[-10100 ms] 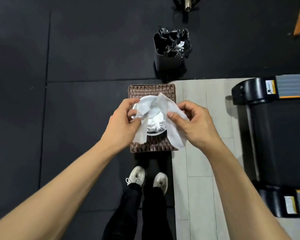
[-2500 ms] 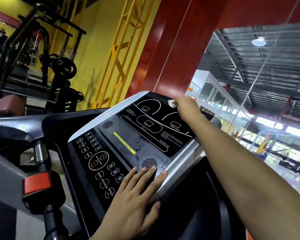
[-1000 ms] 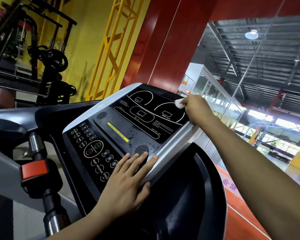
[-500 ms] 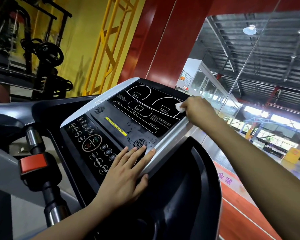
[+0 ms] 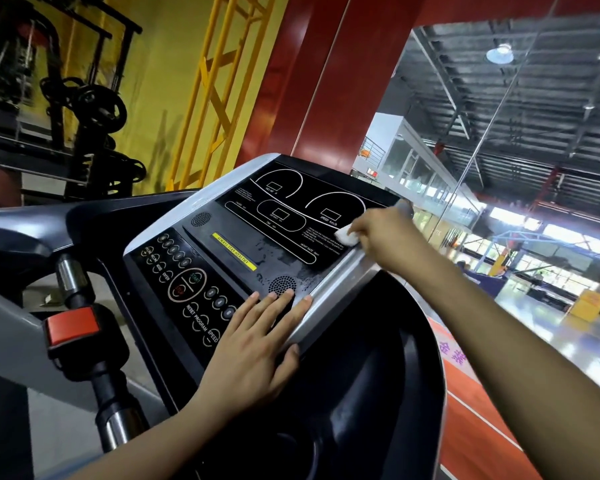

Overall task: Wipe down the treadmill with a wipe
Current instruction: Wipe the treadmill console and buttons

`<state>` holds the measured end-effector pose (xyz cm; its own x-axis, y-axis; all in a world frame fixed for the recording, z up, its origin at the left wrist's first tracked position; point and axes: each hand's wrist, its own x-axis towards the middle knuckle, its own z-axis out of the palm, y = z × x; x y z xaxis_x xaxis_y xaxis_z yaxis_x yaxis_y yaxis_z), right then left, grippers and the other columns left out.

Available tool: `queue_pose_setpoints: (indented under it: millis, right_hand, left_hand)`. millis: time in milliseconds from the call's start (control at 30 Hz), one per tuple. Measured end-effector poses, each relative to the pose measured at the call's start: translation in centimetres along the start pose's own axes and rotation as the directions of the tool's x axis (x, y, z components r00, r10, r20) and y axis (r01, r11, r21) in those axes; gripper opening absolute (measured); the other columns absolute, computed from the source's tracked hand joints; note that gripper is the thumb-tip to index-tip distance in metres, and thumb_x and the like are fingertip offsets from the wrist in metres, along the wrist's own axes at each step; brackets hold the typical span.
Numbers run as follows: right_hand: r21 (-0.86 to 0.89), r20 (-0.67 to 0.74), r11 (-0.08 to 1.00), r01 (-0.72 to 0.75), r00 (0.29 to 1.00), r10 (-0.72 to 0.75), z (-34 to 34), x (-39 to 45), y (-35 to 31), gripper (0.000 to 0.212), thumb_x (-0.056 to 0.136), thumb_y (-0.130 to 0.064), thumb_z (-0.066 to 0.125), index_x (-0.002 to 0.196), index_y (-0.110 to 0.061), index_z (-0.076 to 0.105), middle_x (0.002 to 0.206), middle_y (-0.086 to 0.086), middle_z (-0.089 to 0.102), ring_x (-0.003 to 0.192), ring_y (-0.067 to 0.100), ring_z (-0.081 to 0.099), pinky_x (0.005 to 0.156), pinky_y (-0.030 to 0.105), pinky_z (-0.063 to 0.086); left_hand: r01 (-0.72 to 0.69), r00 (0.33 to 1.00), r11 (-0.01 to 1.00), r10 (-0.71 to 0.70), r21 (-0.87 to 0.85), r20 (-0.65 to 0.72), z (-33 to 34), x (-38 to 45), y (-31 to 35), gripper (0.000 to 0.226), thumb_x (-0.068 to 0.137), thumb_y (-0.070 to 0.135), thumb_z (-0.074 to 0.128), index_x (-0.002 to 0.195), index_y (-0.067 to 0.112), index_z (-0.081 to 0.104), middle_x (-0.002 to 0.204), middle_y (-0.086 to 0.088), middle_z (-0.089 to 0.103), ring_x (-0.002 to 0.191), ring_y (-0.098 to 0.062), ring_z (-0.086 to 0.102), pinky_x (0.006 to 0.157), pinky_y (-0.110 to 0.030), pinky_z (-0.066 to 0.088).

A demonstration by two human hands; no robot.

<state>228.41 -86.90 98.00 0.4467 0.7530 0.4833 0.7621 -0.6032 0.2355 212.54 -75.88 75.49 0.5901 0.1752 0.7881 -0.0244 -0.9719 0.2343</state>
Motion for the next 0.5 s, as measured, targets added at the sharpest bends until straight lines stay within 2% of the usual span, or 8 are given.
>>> queue_pose_setpoints:
  millis: [67,133,200,267,367,433,500]
  right_hand:
    - [0.106,0.135,0.981,0.161,0.975,-0.174,2.0,-1.9,-3.6,0.032,0.089,-0.016,0.054,0.109,-0.029,0.076,0.111,-0.002,0.073,0.1,0.026,0.065,0.09,0.038,0.052]
    - [0.133,0.19,0.955,0.265,0.939,-0.287,3.6,-2.8,-5.1,0.037,0.087,-0.026,0.048,0.111,-0.037,0.074,0.119,-0.005,0.071,0.107,0.025,0.067,0.094,0.038,0.053]
    - [0.118,0.187,0.967,0.224,0.952,-0.244,3.1,-1.3,-4.9,0.038,0.088,-0.024,0.05,0.112,-0.038,0.075,0.119,-0.002,0.072,0.107,0.028,0.068,0.095,0.037,0.053]
    - [0.001,0.148,0.993,0.12,0.982,-0.119,2.7,1.1,-4.0,0.04,0.091,-0.012,0.054,0.117,-0.034,0.074,0.119,0.008,0.072,0.106,0.034,0.068,0.093,0.036,0.054]
    - [-0.112,0.028,0.992,-0.052,0.998,0.056,2.0,4.1,-3.7,0.047,0.089,0.001,0.055,0.122,-0.029,0.073,0.118,0.017,0.07,0.103,0.039,0.067,0.087,0.036,0.054]
    - [-0.024,0.026,0.997,-0.07,0.997,0.071,2.5,4.6,-5.5,0.039,0.091,-0.004,0.059,0.117,-0.028,0.075,0.116,0.016,0.07,0.103,0.037,0.066,0.089,0.035,0.054]
    - [0.085,0.151,0.996,0.021,0.988,-0.034,4.2,3.7,-8.5,0.032,0.091,-0.015,0.059,0.112,-0.03,0.077,0.116,0.015,0.07,0.105,0.036,0.066,0.096,0.034,0.054]
  left_hand:
    - [0.0,0.999,1.0,0.0,0.0,-0.038,0.1,-0.1,-0.1,0.056,0.097,0.038,0.044,0.15,0.021,0.05,0.155,-0.001,0.049,0.141,-0.022,0.048,0.124,-0.04,0.02]
    - [0.021,0.997,0.999,-0.023,-0.03,-0.069,0.2,-0.3,0.1,0.05,0.097,0.035,0.046,0.142,0.017,0.058,0.148,-0.004,0.055,0.134,-0.026,0.054,0.119,-0.038,0.03]
    - [0.045,0.994,0.996,-0.053,-0.082,-0.1,-0.1,-0.6,0.4,0.044,0.095,0.03,0.049,0.133,0.013,0.061,0.137,-0.006,0.058,0.124,-0.027,0.056,0.112,-0.031,0.035]
    - [0.026,0.994,0.995,-0.036,-0.095,-0.105,-0.6,-1.0,0.3,0.043,0.095,0.027,0.05,0.133,0.01,0.06,0.134,-0.007,0.056,0.125,-0.027,0.054,0.115,-0.025,0.03]
    - [-0.099,0.995,0.995,0.099,0.022,-0.009,-1.1,-2.1,-1.2,0.057,0.1,0.034,0.047,0.15,0.008,0.048,0.153,-0.009,0.048,0.143,-0.027,0.043,0.125,-0.03,0.02]
    - [-0.109,0.99,0.988,0.099,0.109,0.097,-1.7,-3.2,-2.7,0.061,0.104,0.047,0.038,0.159,0.02,0.035,0.163,-0.005,0.038,0.149,-0.025,0.037,0.123,-0.038,0.021]
    - [-0.067,0.985,0.987,0.042,0.146,0.169,-2.5,-4.5,-4.0,0.064,0.105,0.06,0.029,0.163,0.033,0.022,0.166,-0.002,0.031,0.151,-0.025,0.034,0.119,-0.04,0.022]
